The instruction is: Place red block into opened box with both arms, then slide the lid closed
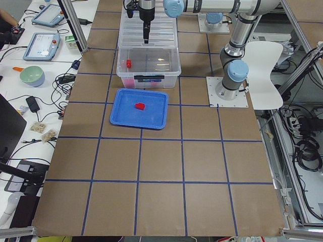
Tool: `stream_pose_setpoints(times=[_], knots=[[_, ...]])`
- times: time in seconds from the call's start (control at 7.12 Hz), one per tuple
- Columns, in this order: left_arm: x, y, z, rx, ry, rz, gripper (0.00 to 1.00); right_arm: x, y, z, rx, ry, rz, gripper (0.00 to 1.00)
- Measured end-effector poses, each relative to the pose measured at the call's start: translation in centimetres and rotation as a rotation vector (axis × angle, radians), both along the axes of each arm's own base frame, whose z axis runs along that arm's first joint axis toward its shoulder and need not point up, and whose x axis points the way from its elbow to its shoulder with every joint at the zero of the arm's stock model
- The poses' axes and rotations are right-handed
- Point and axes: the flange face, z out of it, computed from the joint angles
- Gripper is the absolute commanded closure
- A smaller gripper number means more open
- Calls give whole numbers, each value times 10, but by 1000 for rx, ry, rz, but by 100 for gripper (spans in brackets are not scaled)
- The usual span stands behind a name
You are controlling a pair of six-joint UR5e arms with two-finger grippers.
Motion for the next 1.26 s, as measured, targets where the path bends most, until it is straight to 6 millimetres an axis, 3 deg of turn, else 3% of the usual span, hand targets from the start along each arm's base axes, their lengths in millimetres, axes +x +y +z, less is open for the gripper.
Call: stream_pose_setpoints(times=[0.42,0.84,0.98,1.12,1.26], knots=[[0,0,1,-1,-1,1,0,0,2,5,-7,-3,1,0],[5,0,2,-4,-2,2,0,14,11,29,-36,-6,8,0],[16,-1,4,-8,-7,-4,0,23,21,47,-47,-4,13,0],[41,-5,3,-5,-12,-30,0,33,37,72,-58,0,12,0],[82,-11,-2,6,-10,-59,0,45,54,93,-64,4,-7,0]])
